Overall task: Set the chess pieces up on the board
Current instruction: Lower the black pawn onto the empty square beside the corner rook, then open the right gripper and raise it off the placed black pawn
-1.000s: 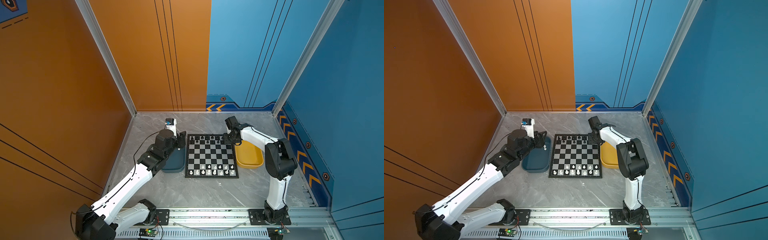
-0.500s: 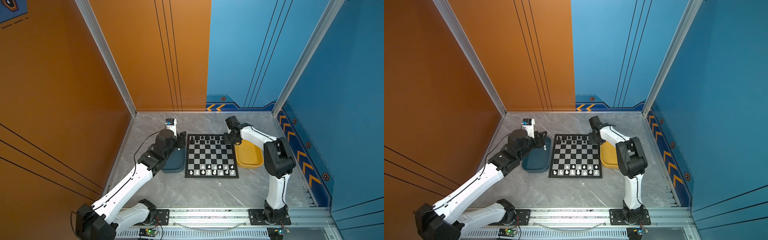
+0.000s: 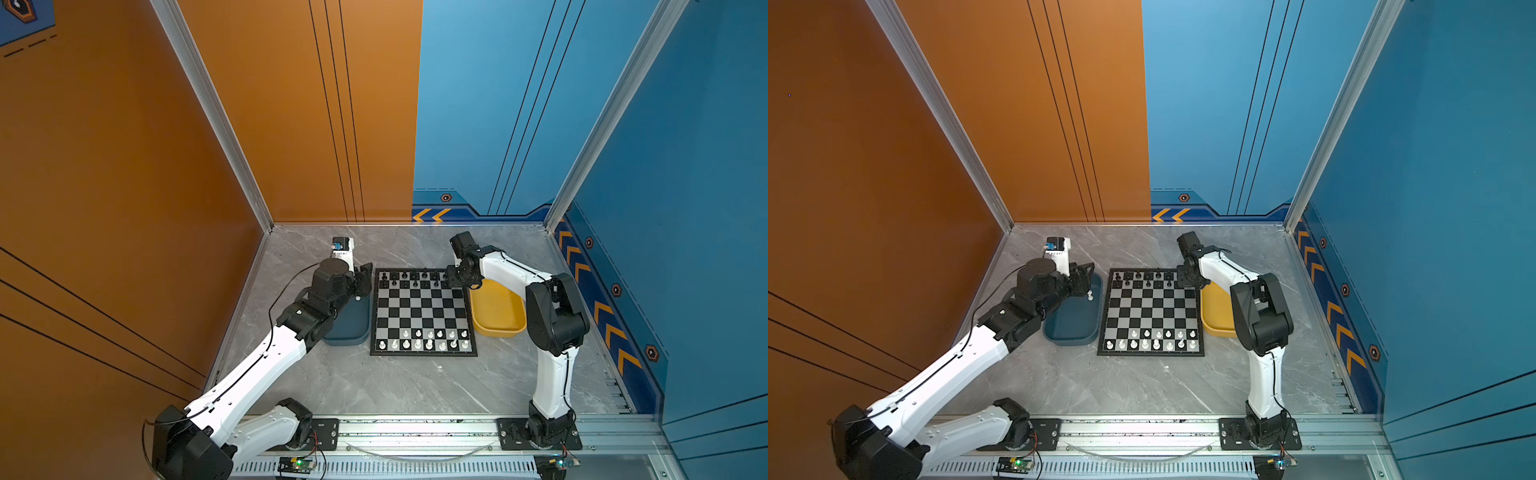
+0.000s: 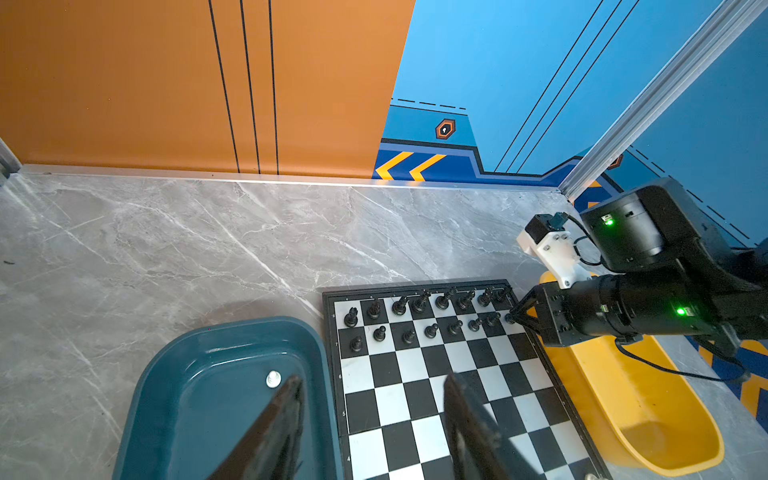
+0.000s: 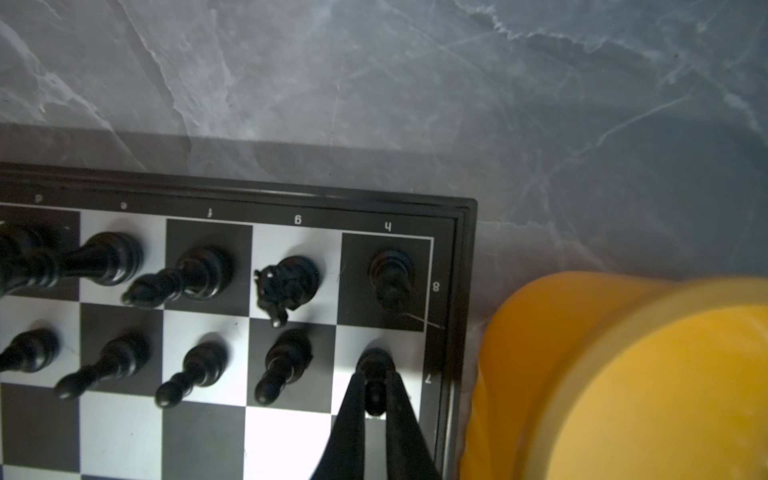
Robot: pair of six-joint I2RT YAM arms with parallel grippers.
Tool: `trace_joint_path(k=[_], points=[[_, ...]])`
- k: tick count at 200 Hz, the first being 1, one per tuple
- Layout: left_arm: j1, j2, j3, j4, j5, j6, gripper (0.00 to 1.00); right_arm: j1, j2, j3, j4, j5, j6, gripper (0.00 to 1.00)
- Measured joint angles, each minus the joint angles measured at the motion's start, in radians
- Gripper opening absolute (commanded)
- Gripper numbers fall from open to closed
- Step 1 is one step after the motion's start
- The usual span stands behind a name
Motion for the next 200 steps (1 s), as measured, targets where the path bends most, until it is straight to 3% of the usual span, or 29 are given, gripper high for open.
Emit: trace_joint_path(k=[160, 200], points=[[0.0, 0.001, 0.0, 0.0, 0.0, 0.0, 0.56, 0.004, 0.016, 0.0, -0.01, 0.0, -0.001, 0.28], [0.0, 0.001, 0.0, 0.0, 0.0, 0.0, 0.56, 0.006, -0.058, -0.052, -0.013, 0.0, 0.0, 0.3]])
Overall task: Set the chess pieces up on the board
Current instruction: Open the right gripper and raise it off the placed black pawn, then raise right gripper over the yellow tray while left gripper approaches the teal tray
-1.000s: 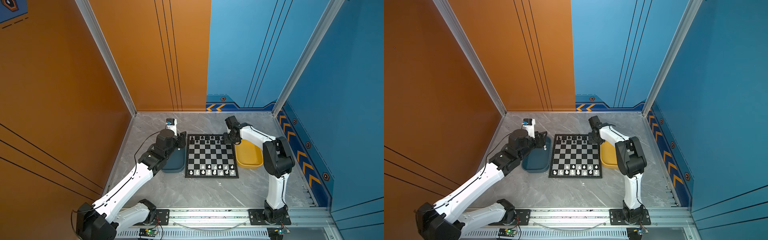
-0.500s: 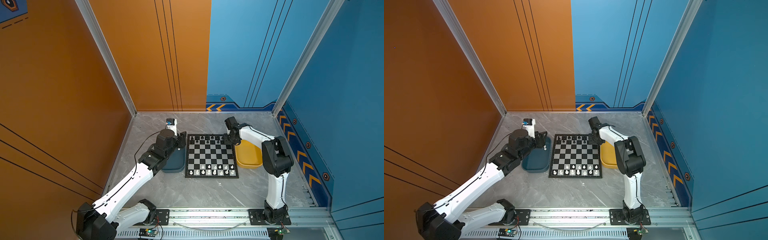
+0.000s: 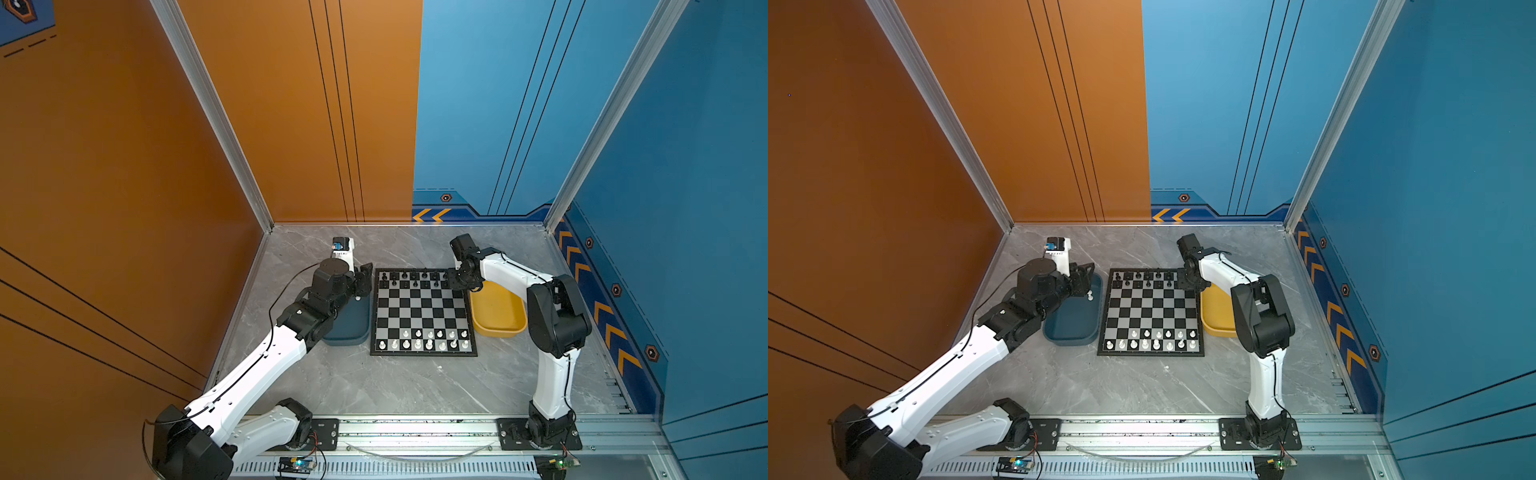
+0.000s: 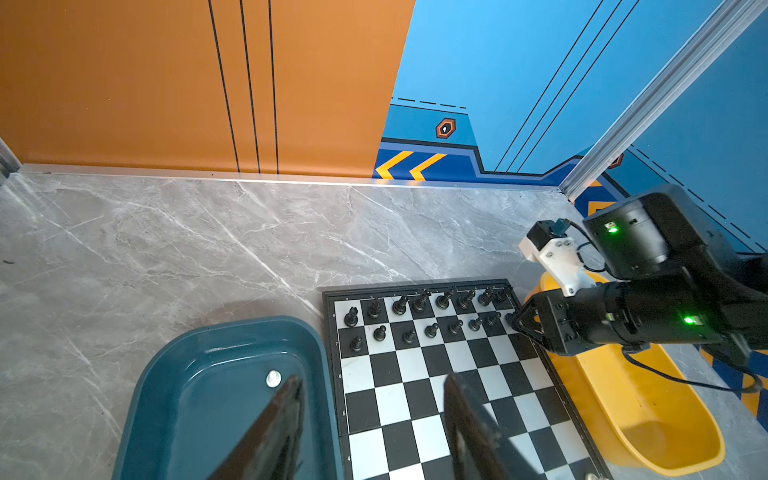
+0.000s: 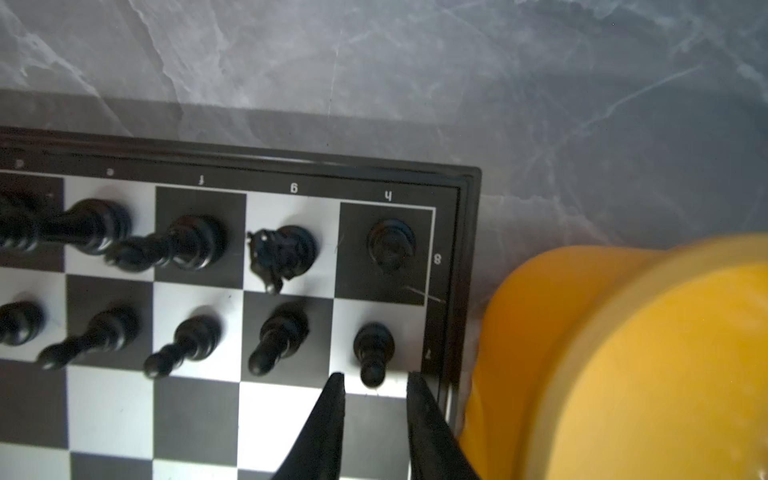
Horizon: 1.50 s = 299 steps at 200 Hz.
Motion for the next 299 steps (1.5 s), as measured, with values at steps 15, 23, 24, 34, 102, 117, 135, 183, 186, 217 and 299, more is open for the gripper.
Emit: trace_joint_path(k=[15, 23, 24, 34, 102, 117, 135, 183, 186, 217, 299], points=[[0.0, 0.0, 0.0, 0.0, 0.0, 0.0, 0.56, 0.0, -0.059, -0.026, -0.005, 0.0, 0.002, 0.31], [0.0, 0.0, 0.0, 0.0, 0.0, 0.0, 0.56, 0.0, -0.097, -0.041, -0.004, 0.003, 0.004, 0.31], [0.0, 0.0, 0.0, 0.0, 0.0, 0.0, 0.56, 0.0, -0.1, -0.043, -0.004, 0.003, 0.004, 0.31], [0.0, 0.0, 0.0, 0.0, 0.0, 0.0, 0.56, 0.0, -0.151, -0.062, -0.004, 0.009, 0.007, 0.31], [0.0, 0.02, 0.0, -0.002, 0.0, 0.0, 0.56, 0.003, -0.463, -0.184, 0.082, 0.038, 0.077, 0.34], [0.0, 0.034, 0.001, -0.009, 0.0, 0.0, 0.56, 0.008, -0.513, -0.203, 0.124, 0.045, 0.1, 0.35], [0.0, 0.055, 0.011, -0.046, -0.003, 0.006, 0.56, 0.019, -0.563, -0.223, 0.189, 0.049, 0.131, 0.35], [0.036, 0.143, 0.066, -0.176, -0.037, 0.029, 0.53, 0.042, -0.653, -0.327, 0.402, 0.071, 0.227, 0.36], [0.044, 0.15, 0.068, -0.185, -0.038, 0.029, 0.52, 0.043, -0.655, -0.335, 0.415, 0.071, 0.233, 0.36], [0.129, 0.224, 0.072, -0.251, -0.03, 0.018, 0.49, 0.051, -0.658, -0.398, 0.478, 0.072, 0.271, 0.36], [0.213, 0.416, 0.073, -0.262, 0.073, -0.035, 0.48, 0.051, -0.655, -0.416, 0.517, 0.071, 0.289, 0.37]])
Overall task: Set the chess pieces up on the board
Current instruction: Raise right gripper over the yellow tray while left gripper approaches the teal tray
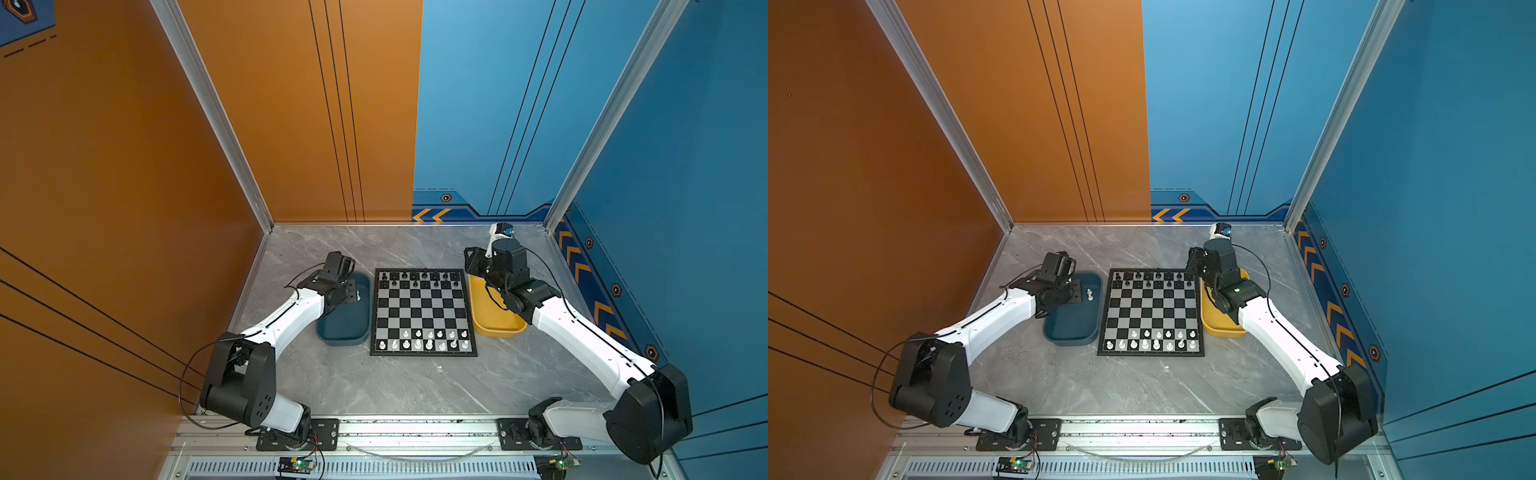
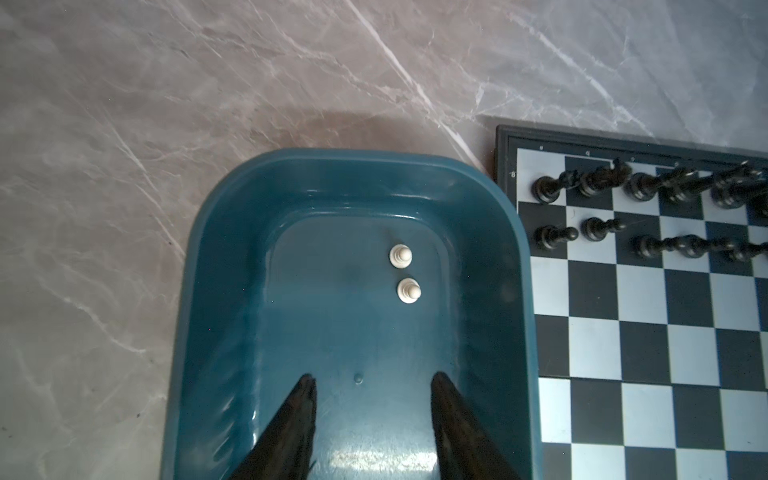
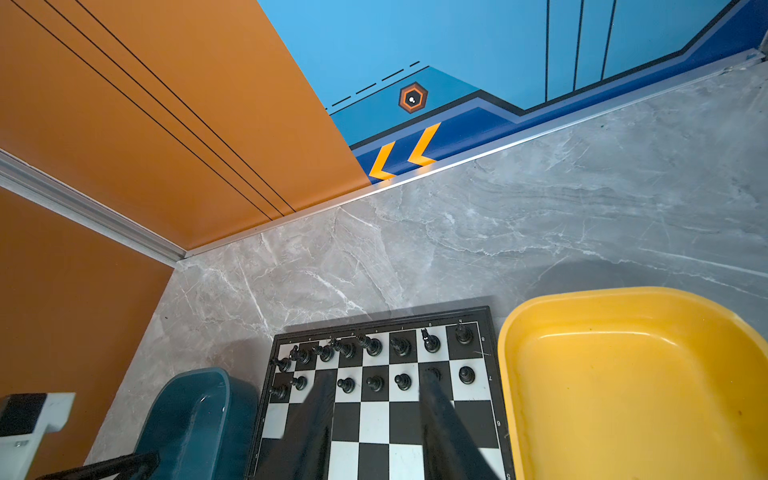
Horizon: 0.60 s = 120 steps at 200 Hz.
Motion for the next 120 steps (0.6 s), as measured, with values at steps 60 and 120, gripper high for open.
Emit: trace_joint_path(k=[60, 120], points=[[0.0, 0.121, 0.031, 0.047, 0.036, -0.034, 0.47, -0.005, 0.0, -0.003, 0.006, -0.001, 0.0, 0.37], [0.0, 0.213, 0.102, 0.102, 0.053, -0.053, 0.42, -0.005, 0.0, -0.003, 0.006, -0.001, 0.0, 0.37]])
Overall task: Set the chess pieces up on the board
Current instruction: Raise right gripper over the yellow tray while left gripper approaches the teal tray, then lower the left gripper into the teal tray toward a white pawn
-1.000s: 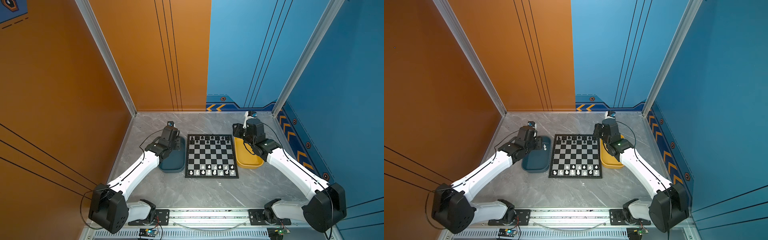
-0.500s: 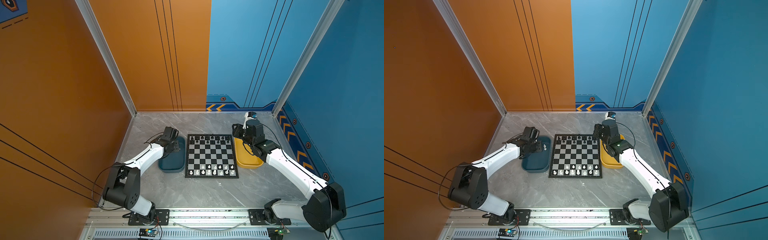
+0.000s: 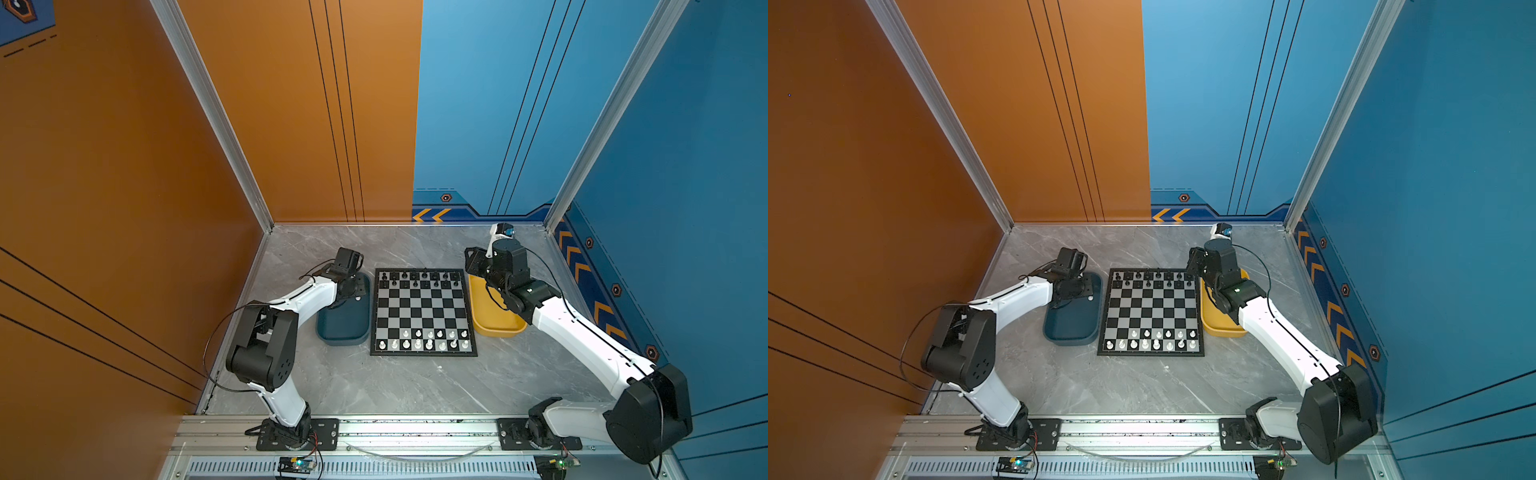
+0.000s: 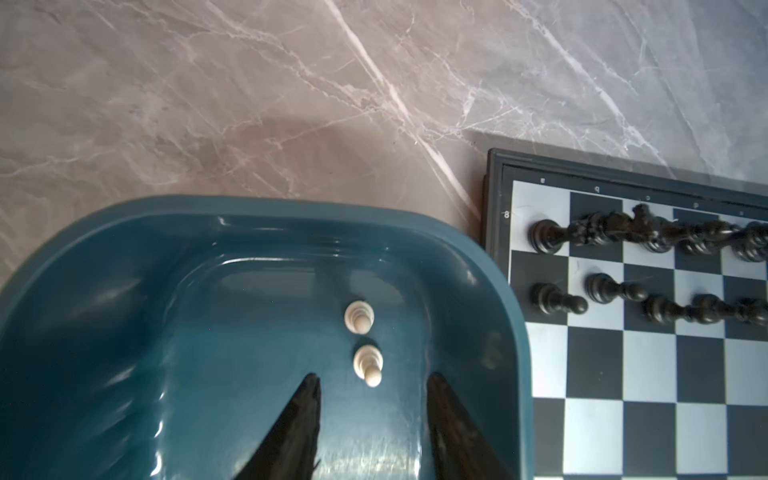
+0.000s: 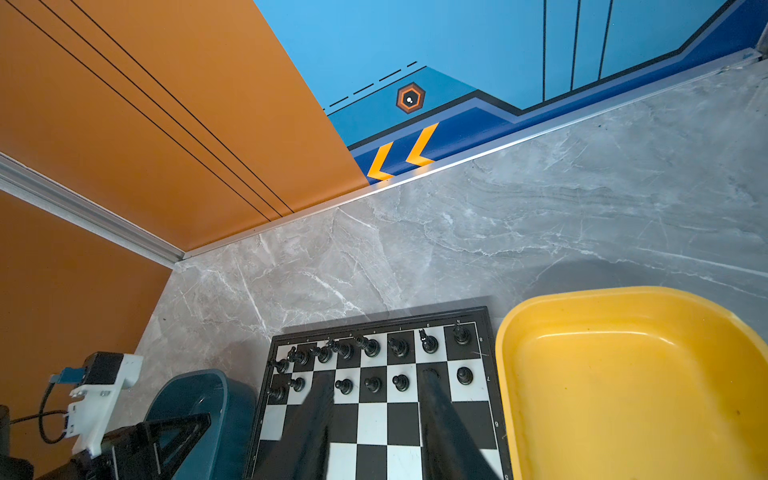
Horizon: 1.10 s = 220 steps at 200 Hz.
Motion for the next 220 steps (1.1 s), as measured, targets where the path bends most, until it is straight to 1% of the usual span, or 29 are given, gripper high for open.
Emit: trace_joint_path(k=[99, 141, 195, 220], points=[[0.0, 0.076, 0.015, 0.005, -0.001, -0.011, 0.27, -0.005, 0.02, 0.0, 0.0, -0.003, 0.0, 0.37], [-0.002, 0.094, 0.017, 0.005, -0.004, -0.015, 0.23, -0.005, 0.03, 0.0, 0.001, -0.004, 0.004, 0.37], [-0.003, 0.096, 0.028, 0.006, -0.013, -0.017, 0.23, -0.005, 0.036, 0.0, 0.001, -0.011, 0.004, 0.37], [-0.003, 0.098, 0.034, 0.006, -0.019, -0.017, 0.2, -0.005, 0.036, 0.0, 0.001, -0.012, 0.004, 0.37]])
